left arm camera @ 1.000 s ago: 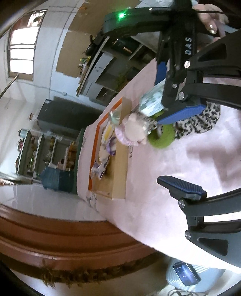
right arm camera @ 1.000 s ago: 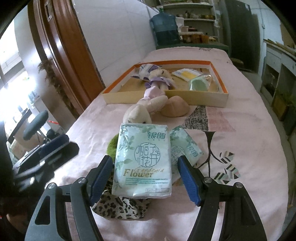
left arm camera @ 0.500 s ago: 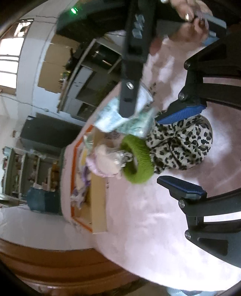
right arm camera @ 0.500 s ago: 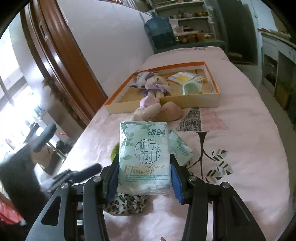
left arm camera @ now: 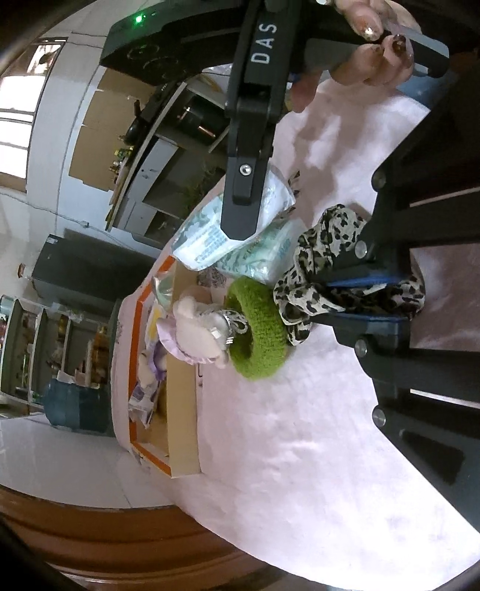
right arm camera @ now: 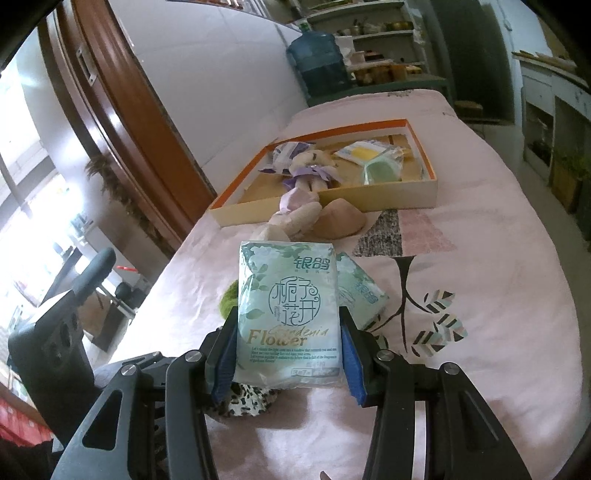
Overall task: Organize soft objects
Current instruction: 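Grasp the leopard-print scrunchie with left tool while right grasps the Flower tissue pack, then carry the scrunchie and tissue pack over the box lid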
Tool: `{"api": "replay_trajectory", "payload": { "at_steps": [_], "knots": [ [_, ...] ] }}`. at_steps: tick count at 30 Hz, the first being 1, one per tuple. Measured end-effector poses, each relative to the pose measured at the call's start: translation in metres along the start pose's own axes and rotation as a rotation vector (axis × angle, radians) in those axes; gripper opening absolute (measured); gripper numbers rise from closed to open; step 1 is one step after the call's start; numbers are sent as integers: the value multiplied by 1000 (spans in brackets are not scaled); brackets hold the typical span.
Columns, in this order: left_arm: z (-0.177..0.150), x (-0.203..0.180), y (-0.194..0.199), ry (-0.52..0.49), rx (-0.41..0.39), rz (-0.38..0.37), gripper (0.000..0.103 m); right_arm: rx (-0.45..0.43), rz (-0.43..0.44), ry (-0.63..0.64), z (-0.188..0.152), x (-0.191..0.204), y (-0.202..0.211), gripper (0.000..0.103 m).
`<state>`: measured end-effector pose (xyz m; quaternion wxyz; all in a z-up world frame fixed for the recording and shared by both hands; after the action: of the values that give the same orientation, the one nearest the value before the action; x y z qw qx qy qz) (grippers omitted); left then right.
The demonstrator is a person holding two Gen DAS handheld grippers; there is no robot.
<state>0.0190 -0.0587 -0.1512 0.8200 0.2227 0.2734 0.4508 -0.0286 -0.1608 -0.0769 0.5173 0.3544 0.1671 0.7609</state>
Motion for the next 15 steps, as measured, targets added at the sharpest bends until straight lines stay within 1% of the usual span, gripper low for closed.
{"api": "replay_trajectory", "payload": {
  "at_steps": [5,10,15],
  "knots": [
    [8,0,12,17,-30,-13,11,-14,3,10,4,3,6,50],
    [18,-2,28,31,-71,-54,12,-27,10,18,8,7,10,50],
    [26,-8,50,16,-122,-79,12,-41,14,26,13,11,16,50]
  ]
}}
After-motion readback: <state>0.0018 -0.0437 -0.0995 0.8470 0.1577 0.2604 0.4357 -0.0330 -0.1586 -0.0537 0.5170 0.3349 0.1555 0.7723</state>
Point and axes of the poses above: each gripper's, at about its wrist camera, not at the fingertips, and y roughly against the way its jaws point, x to its left, z to its top, the point moved 5 cm from there along -y, roughly the way its jaws point, and after that the axes turned 2 degrees about -x, right-handed, at the moved point
